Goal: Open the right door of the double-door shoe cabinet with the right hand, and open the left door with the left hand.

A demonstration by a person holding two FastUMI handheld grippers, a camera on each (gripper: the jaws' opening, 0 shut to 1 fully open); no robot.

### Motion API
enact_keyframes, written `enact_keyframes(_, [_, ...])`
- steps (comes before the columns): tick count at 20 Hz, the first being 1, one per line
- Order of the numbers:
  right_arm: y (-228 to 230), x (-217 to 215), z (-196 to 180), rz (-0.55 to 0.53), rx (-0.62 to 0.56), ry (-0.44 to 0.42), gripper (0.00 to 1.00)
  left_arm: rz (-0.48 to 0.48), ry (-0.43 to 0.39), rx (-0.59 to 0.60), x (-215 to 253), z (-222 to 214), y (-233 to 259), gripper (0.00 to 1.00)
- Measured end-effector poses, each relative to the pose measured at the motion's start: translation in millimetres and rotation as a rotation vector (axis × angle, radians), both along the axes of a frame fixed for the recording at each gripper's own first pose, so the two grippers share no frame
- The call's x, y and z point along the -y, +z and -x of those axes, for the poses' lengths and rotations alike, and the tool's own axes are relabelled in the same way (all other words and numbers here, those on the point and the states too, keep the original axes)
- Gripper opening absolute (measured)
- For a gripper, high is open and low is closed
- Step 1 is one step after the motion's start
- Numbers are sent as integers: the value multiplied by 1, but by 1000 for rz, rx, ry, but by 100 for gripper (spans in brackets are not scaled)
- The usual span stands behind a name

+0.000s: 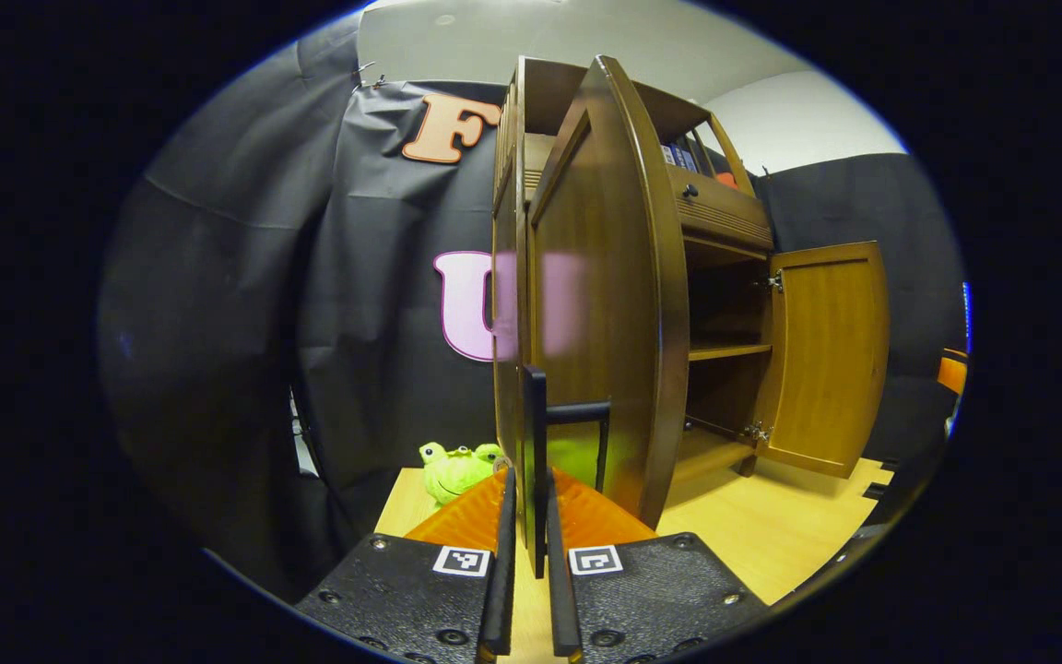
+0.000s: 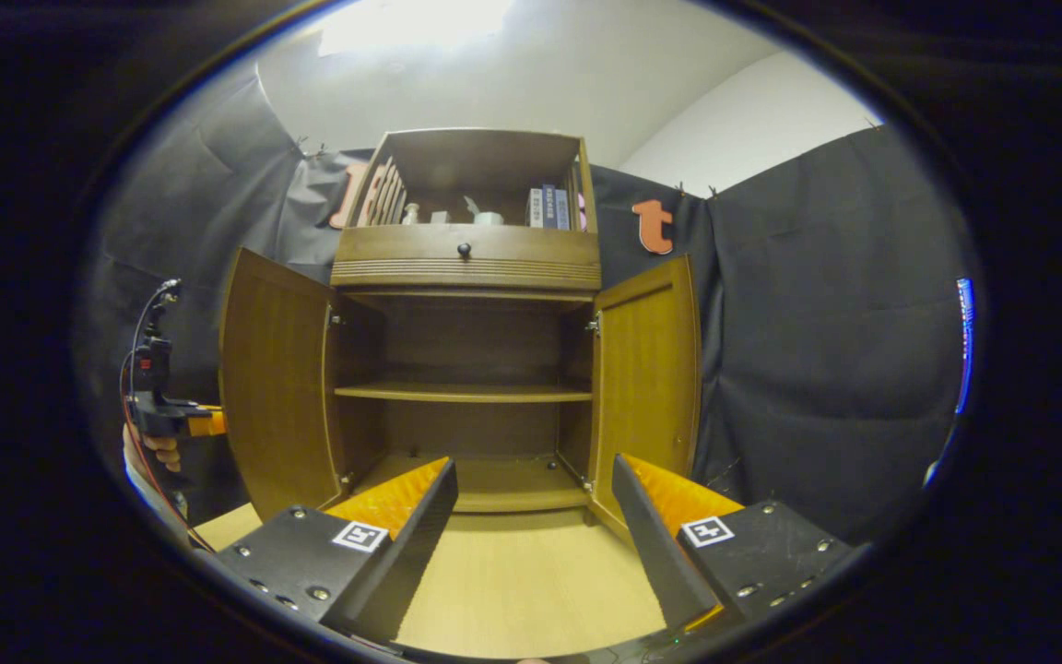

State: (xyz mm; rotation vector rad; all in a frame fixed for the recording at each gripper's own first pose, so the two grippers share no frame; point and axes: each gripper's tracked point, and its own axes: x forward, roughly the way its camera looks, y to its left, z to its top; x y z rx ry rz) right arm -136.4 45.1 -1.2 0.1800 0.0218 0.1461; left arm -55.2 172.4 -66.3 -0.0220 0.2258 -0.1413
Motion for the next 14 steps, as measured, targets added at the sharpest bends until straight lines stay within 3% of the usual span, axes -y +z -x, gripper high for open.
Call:
enact_keyframes(8, [-2, -4, -3, -8, -1, 16, 100, -10, 52, -18, -10, 13, -3, 23])
enact_keyframes(11, [-3, -2, -6, -1, -2, 29, 100, -25, 90, 0, -16, 23, 7, 34])
enact_keyframes(14, [-3, 9, -10, 11, 0, 33, 100, -52, 147, 19, -23, 32, 18, 63])
